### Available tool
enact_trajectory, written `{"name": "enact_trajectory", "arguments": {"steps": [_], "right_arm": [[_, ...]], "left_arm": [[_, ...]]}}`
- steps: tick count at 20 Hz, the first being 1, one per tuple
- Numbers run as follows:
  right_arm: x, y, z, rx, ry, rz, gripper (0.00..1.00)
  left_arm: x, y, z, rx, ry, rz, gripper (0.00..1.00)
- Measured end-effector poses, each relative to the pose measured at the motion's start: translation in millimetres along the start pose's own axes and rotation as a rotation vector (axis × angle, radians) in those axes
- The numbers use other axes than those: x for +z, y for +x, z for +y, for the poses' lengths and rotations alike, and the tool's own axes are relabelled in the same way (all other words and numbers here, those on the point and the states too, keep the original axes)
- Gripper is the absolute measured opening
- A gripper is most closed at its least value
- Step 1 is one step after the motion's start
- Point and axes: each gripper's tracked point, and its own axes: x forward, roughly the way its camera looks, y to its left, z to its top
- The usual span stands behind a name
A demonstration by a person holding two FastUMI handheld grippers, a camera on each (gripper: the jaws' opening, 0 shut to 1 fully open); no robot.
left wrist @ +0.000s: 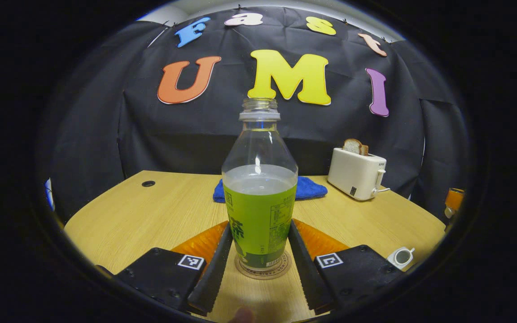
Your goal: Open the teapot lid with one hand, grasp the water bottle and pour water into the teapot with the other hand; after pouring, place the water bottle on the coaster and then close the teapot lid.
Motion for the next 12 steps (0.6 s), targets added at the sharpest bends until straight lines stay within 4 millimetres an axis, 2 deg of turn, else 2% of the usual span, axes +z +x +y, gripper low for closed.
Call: {"name": "enact_trajectory", "arguments": {"steps": [5, 12], "right_arm": [[-10, 12, 5, 0.008, -0.004, 0.028, 0.0], [-15, 13, 14, 0.027, -0.013, 0.038, 0.0]], "left_arm": [[-9, 13, -2, -0.006, 0.023, 0.013, 0.76], [-21, 18, -1, 0.001, 0.031, 0.043, 0.77]]}}
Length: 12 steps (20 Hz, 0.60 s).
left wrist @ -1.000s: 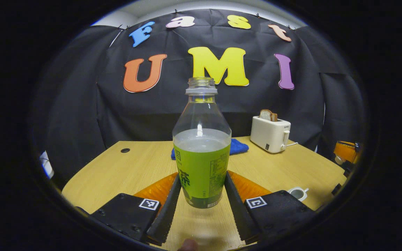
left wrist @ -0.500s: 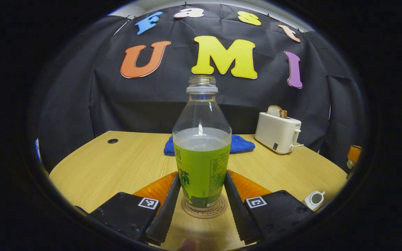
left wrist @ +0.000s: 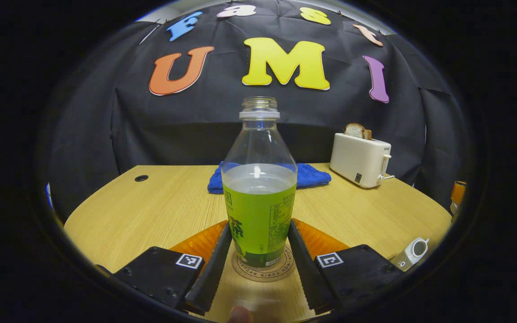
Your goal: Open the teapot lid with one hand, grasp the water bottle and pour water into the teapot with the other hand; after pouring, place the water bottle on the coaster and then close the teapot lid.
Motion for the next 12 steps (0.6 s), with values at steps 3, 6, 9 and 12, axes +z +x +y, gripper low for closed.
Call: {"name": "enact_trajectory", "arguments": {"steps": [3, 6, 9, 12], "right_arm": [[-1, -1, 0, 0.002, 0.002, 0.002, 0.01], [0, -1, 3, 0.008, -0.001, 0.0, 0.0], [3, -1, 9, 0.019, -0.007, -0.007, 0.01], [5, 2, 21, 0.047, -0.011, -0.015, 0.0]], "left_arm": [[0, -2, -2, -0.002, 0.001, -0.001, 0.79], [3, -4, 1, 0.016, 0.005, -0.011, 0.95], [1, -11, 7, 0.037, 0.002, -0.005, 1.0], [-3, -29, 13, 0.058, -0.017, 0.0, 1.0]]}}
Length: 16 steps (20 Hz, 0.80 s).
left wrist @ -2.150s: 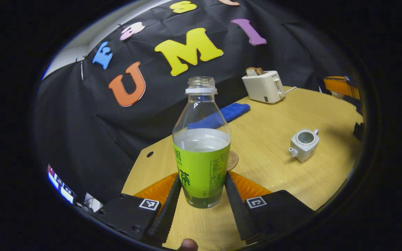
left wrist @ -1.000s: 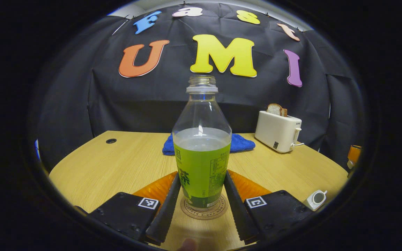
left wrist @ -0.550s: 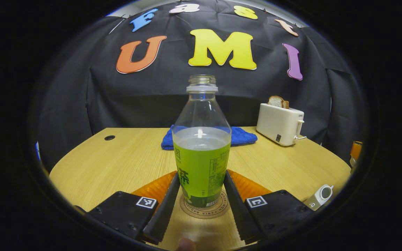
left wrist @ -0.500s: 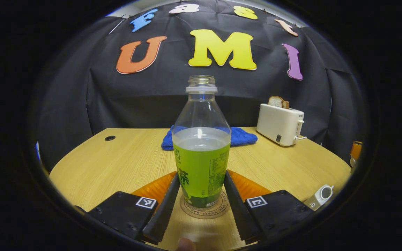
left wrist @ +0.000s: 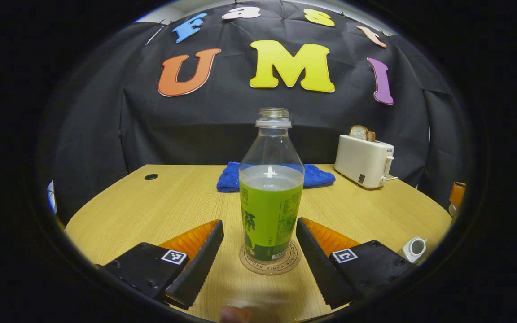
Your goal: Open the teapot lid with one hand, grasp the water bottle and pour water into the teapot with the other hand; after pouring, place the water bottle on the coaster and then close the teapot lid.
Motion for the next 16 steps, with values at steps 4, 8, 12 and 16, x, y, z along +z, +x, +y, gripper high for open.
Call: {"name": "enact_trajectory", "arguments": {"steps": [4, 8, 12, 16], "right_arm": [[-7, 11, 25, 0.064, -0.012, 0.001, 0.0], [-27, 25, 50, 0.134, -0.023, 0.039, 0.0], [-39, 30, 59, 0.161, -0.042, 0.049, 0.0], [-48, 37, 58, 0.166, -0.046, 0.05, 0.0]], "left_arm": [[3, -39, 18, 0.052, 0.006, -0.046, 1.0], [12, -79, 44, 0.126, 0.001, -0.106, 1.0], [14, -109, 62, 0.174, -0.004, -0.136, 1.0], [17, -126, 73, 0.206, -0.003, -0.162, 1.0]]}}
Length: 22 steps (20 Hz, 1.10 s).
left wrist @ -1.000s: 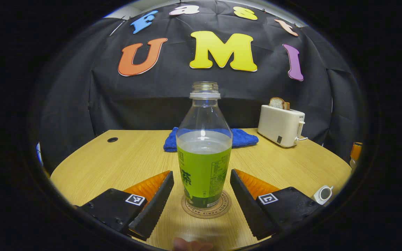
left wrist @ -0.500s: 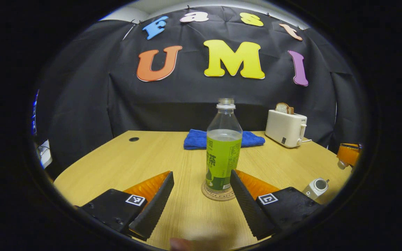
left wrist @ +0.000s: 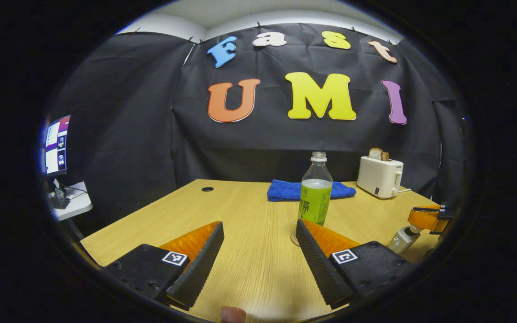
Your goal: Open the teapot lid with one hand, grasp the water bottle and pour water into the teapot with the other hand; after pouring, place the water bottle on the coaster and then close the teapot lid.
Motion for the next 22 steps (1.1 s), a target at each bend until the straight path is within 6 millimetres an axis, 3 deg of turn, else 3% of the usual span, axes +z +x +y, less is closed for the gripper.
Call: {"name": "enact_trajectory", "arguments": {"steps": [7, 19, 22], "right_arm": [[-8, 8, 1, 0.005, 0.003, -0.01, 0.0], [-19, 11, -2, -0.029, -0.049, -0.035, 0.01], [-9, 8, -3, -0.037, -0.039, -0.063, 0.1]], "left_arm": [[9, 0, 5, 0.008, 0.018, -0.009, 1.0], [16, -5, -8, -0.014, 0.038, -0.019, 1.0], [22, -10, -15, -0.021, 0.043, -0.031, 1.0]]}}
